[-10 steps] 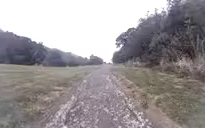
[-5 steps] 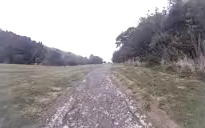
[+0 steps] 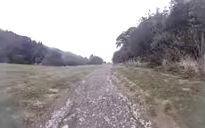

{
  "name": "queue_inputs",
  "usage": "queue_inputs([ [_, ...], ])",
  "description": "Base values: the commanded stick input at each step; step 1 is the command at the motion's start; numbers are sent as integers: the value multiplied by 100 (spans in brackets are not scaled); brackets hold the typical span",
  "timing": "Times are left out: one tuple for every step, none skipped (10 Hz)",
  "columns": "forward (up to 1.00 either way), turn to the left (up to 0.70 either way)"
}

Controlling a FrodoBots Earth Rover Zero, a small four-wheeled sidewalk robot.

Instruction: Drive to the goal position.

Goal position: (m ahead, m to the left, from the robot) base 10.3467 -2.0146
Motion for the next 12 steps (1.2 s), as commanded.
queue_inputs([
  [45,0],
  [45,0],
  [45,0],
  [45,0],
  [45,0],
  [45,0],
  [45,0],
  [45,0],
  [45,0],
  [45,0],
  [45,0],
  [45,0],
])
